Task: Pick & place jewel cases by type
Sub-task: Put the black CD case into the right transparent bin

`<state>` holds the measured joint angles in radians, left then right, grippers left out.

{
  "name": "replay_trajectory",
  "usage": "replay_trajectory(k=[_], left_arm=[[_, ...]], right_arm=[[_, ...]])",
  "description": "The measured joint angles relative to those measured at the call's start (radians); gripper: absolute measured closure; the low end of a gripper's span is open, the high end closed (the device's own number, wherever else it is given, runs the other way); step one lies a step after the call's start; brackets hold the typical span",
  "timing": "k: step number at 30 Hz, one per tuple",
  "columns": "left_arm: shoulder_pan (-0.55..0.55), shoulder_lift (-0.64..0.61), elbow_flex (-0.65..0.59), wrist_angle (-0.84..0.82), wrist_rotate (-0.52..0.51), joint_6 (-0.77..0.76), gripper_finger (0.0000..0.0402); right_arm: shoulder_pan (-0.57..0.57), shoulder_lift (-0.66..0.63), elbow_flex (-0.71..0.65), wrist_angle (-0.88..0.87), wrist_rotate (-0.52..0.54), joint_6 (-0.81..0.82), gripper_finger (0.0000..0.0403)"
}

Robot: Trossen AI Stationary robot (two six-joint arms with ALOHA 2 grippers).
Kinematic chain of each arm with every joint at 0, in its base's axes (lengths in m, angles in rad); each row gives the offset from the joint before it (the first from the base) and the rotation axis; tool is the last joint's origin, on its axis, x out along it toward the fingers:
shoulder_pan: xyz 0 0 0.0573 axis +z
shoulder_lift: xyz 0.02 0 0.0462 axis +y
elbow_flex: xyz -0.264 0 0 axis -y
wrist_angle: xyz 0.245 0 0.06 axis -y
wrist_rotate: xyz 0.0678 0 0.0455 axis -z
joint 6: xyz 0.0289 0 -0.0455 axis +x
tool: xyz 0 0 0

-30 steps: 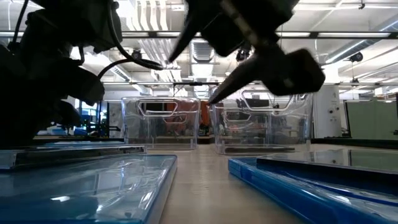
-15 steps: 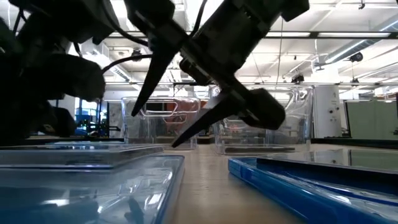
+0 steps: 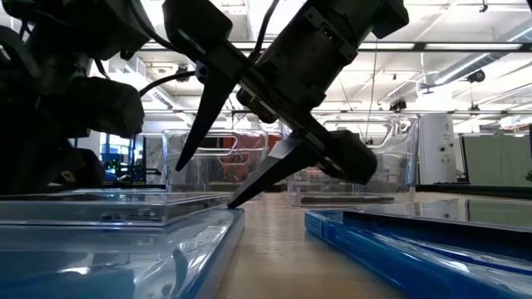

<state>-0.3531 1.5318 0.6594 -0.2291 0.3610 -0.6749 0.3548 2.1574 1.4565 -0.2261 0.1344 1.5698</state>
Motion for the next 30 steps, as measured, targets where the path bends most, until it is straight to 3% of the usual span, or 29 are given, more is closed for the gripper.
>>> replay_trajectory(k=[12,22,30], left_arm=[[0.002,0.000,0.000,-0.003,-0.007,-0.015,0.0365],[0.002,0.000,0.000,0.006,-0.021,-0.052,0.0365],[0.002,0.001,0.001,0.028,-0.048,-0.067,0.0365]], right_arm=[[-0.027,-0.071,-0.006,-0.198,0.058,-0.073,0.0181],[-0.035,-0.028,-0.006,-0.176,0.105,-0.082,0.0182],[-0.036,-0.013,-0.006,-0.101,0.076,-0.096,0.0182]])
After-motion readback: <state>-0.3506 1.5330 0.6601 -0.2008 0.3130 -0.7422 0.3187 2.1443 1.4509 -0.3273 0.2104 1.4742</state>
